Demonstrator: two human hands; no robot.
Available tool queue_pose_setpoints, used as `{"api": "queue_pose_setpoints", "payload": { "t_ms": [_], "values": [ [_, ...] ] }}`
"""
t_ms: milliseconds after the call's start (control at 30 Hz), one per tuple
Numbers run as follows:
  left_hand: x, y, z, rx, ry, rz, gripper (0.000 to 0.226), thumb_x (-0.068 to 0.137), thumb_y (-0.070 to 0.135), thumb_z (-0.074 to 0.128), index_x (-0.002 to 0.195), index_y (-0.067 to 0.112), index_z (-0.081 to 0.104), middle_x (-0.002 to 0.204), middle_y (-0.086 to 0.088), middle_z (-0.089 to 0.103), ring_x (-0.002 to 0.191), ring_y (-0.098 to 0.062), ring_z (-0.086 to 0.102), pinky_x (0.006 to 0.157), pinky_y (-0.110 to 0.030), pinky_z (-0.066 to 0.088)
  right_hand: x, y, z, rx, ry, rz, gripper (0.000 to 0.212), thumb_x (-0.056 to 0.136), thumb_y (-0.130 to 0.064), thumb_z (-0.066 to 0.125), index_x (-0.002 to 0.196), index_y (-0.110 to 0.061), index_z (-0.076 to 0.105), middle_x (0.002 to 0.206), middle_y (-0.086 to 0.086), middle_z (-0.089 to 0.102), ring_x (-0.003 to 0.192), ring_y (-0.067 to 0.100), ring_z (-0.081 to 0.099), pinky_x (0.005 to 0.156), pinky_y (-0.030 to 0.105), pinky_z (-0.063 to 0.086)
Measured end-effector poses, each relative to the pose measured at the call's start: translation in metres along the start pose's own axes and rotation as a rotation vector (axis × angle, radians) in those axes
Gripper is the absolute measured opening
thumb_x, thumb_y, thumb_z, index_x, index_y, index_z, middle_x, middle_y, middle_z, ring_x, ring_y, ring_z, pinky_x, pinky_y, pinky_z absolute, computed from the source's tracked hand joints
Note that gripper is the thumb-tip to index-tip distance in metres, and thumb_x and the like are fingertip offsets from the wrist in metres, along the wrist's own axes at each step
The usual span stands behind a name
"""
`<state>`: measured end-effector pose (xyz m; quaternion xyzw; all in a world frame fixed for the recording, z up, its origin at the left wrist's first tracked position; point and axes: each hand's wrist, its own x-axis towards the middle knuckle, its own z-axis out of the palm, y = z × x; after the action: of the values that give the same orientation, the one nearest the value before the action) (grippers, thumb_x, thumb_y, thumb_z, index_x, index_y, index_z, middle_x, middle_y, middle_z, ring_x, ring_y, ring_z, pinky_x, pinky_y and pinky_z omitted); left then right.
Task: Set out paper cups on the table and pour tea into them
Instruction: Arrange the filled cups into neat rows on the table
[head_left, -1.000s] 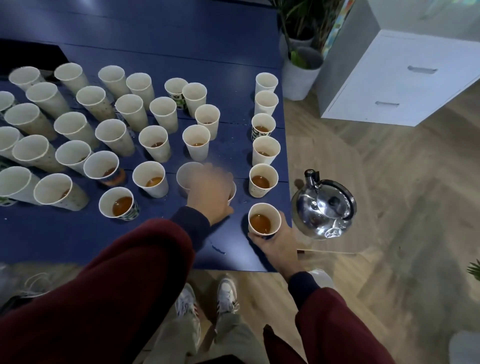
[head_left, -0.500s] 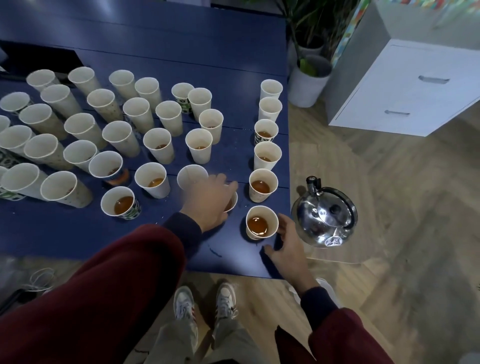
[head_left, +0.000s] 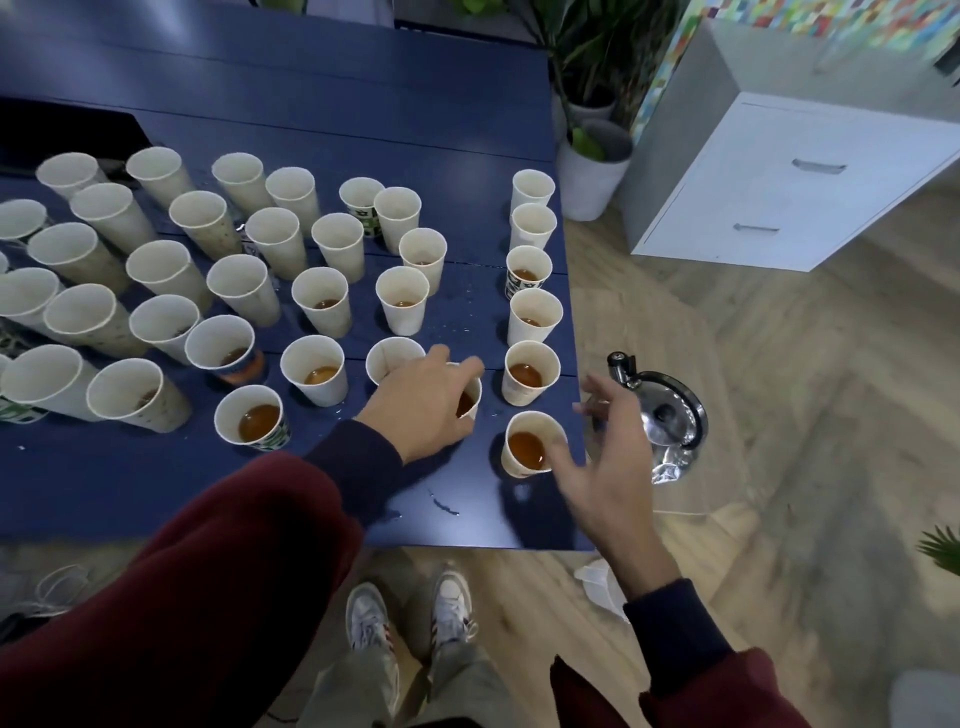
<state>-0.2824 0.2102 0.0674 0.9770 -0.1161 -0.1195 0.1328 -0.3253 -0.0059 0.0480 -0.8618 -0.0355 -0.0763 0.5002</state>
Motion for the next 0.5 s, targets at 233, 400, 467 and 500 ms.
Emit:
{"api": "queue_pose_setpoints", "payload": {
  "t_ms": [233,400,467,500],
  "values": [
    [-0.022,-0.016,-0.07,-0.09,0.121,-0.014,0.038,0.075,0.041,0.066,0.108,0.026,0.054,0.096,-0.004,0.054,0.09,-0.033,0.056,0.079,-0.042,0.05,0.003,-0.056,0.07,0.086,-0.254,0.004,0.095,0.072,-0.037,0.09,0.149,-0.019,0.037,0.142,-0.007,0.054,0.133,0.003,0.049,0.109,0.022,0.041],
    [-0.024,-0.021,-0.108,-0.073,0.185,0.045,0.035,0.066,0.048,0.058,0.095,0.03,0.054,0.089,0.0,0.054,0.086,-0.028,0.057,0.07,-0.04,0.049,0.025,-0.091,0.098,0.22,-0.198,-0.034,0.066,0.072,-0.03,0.092,0.126,-0.022,0.054,0.116,-0.01,0.068,0.108,0.011,0.065,0.091,0.03,0.055],
    [-0.019,-0.025,-0.115,-0.084,0.194,0.035,0.038,0.069,0.049,0.062,0.102,0.03,0.056,0.089,0.002,0.053,0.085,-0.025,0.057,0.07,-0.039,0.05,0.038,-0.098,0.102,0.206,-0.159,-0.055,0.057,0.072,-0.027,0.089,0.118,-0.023,0.057,0.107,-0.01,0.07,0.099,0.01,0.067,0.084,0.032,0.056],
    [-0.015,-0.026,-0.118,-0.09,0.199,0.043,0.04,0.07,0.05,0.063,0.104,0.03,0.056,0.089,0.002,0.053,0.086,-0.025,0.057,0.071,-0.04,0.05,0.047,-0.1,0.103,0.203,-0.159,-0.052,0.053,0.072,-0.025,0.088,0.116,-0.025,0.057,0.105,-0.01,0.07,0.097,0.01,0.067,0.082,0.034,0.056]
  ]
}}
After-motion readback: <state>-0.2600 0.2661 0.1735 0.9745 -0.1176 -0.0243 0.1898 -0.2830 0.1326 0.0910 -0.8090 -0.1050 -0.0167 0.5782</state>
